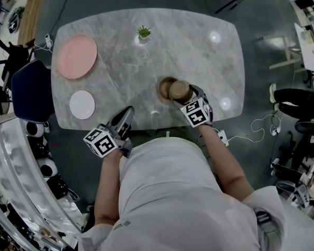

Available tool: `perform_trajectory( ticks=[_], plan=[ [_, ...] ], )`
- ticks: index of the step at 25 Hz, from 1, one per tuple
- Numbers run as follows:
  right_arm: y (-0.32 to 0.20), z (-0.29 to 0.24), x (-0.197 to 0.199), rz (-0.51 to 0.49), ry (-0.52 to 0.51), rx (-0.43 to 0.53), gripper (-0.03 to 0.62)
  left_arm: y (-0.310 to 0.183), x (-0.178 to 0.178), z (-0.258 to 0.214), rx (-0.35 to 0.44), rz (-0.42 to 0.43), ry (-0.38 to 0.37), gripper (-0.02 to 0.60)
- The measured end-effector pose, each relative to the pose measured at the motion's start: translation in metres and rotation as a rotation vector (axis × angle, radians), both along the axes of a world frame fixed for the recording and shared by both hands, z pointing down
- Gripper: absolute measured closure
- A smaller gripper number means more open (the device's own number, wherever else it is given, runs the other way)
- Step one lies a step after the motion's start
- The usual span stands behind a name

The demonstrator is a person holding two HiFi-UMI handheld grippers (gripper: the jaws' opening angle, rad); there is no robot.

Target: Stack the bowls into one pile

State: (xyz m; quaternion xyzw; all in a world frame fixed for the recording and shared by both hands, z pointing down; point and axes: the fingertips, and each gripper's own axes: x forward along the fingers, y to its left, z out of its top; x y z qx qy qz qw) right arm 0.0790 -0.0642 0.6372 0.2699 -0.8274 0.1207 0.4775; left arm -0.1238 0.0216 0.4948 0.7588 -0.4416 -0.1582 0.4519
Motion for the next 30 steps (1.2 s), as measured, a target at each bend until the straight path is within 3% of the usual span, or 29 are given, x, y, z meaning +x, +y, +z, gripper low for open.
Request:
perform_trajectory(
  ticks=[4,12,30],
  plan=[
    [-0.001,0.005,-0.009,-0.064,0.086,0.032,0.164,0.005,-0.008,0.004,0.007,0.007,0.002,0.58],
    [-0.001,0.008,-0.026,-0.092,0.127,0.022,0.161,0.012,-0.021,0.005,-0.016,-0.014,0.025,0.58],
    [-0.012,-0.01,-0.05,-0.013,-0.006,0.042,0.121,0.01,-0.039,0.014,-0.033,0.0,0.049,0.58]
  ],
)
